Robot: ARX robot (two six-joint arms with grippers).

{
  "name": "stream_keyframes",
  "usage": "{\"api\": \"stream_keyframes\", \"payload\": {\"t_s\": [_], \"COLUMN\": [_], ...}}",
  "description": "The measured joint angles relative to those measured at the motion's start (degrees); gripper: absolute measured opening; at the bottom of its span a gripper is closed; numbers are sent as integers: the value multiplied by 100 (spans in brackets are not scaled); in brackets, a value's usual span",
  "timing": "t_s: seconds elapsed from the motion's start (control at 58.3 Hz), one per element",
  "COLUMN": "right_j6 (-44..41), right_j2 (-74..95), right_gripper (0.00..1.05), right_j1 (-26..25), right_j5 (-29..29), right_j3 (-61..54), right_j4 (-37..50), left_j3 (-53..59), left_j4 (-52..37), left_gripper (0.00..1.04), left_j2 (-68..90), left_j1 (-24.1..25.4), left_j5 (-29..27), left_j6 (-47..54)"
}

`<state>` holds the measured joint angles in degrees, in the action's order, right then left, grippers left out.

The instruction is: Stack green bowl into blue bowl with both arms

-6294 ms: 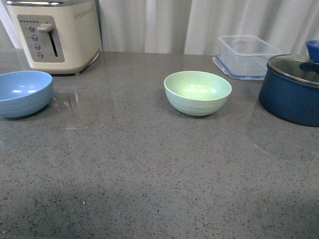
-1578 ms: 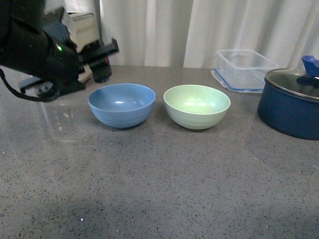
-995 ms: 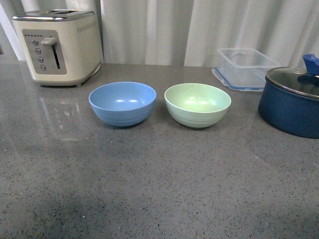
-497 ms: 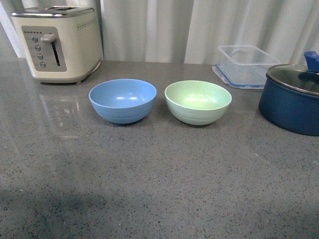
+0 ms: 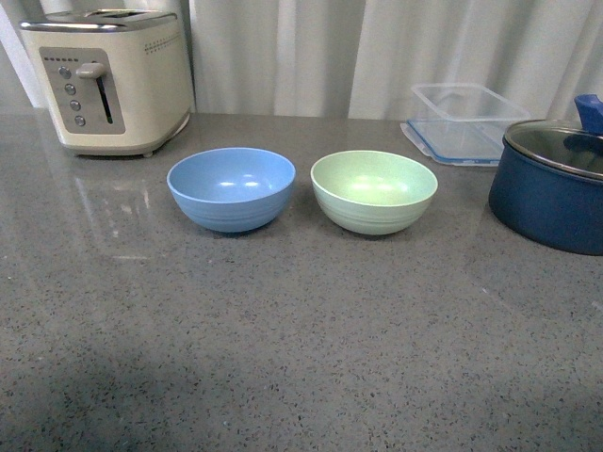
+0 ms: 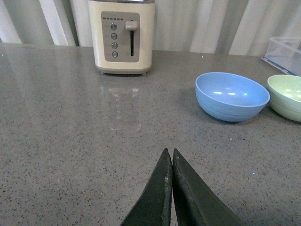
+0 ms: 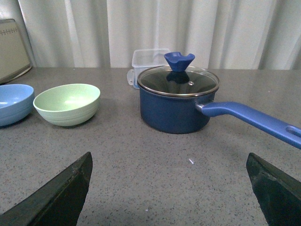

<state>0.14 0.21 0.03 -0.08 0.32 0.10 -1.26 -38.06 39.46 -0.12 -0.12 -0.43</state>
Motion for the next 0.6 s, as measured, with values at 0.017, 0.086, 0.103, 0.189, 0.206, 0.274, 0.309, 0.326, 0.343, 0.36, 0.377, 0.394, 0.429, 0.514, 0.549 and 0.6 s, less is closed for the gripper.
{"api": "stream_keyframes", "payload": {"t_s": [0.017, 0.086, 0.103, 0.189, 0.206, 0.274, 0.309, 0.326, 0.343, 0.36, 0.377, 0.394, 0.429, 0.514, 0.549, 0.6], "right_j6": [0, -2, 0, 0, 0, 0, 0, 0, 0, 0, 0, 0, 0, 0, 0, 0], "right_j2": [0, 0, 0, 0, 0, 0, 0, 0, 0, 0, 0, 0, 0, 0, 0, 0], "right_gripper": [95, 95, 95, 95, 95, 95, 95, 95, 95, 95, 95, 95, 95, 95, 95, 95], "right_j1": [0, 0, 0, 0, 0, 0, 0, 0, 0, 0, 0, 0, 0, 0, 0, 0], "right_j5": [-2, -2, -2, -2, 0, 0, 0, -2, -2, -2, -2, -2, -2, -2, -2, 0], "right_j3": [0, 0, 0, 0, 0, 0, 0, 0, 0, 0, 0, 0, 0, 0, 0, 0], "right_j4": [0, 0, 0, 0, 0, 0, 0, 0, 0, 0, 0, 0, 0, 0, 0, 0], "left_j3": [0, 0, 0, 2, 2, 2, 2, 4, 4, 4, 4, 4, 4, 4, 4, 4], "left_j4": [57, 289, 308, 590, 658, 905, 997, 1027, 1088, 1147, 1176, 1235, 1316, 1534, 1611, 1746], "left_gripper": [4, 4, 4, 4, 4, 4, 4, 4, 4, 4, 4, 4, 4, 4, 4, 4], "left_j2": [-70, -348, -369, -686, -761, -1014, -1113, -1143, -1209, -1274, -1307, -1368, -1456, -1681, -1762, -1902], "left_j1": [0, 0, 0, 0, 0, 0, 0, 0, 0, 0, 0, 0, 0, 0, 0, 0], "left_j5": [0, 0, 0, 0, 0, 0, 0, 0, 0, 0, 0, 0, 0, 0, 0, 0], "left_j6": [-2, -2, -2, 0, 0, -2, -2, -2, -2, -2, -2, -2, -2, -2, -2, -2]}}
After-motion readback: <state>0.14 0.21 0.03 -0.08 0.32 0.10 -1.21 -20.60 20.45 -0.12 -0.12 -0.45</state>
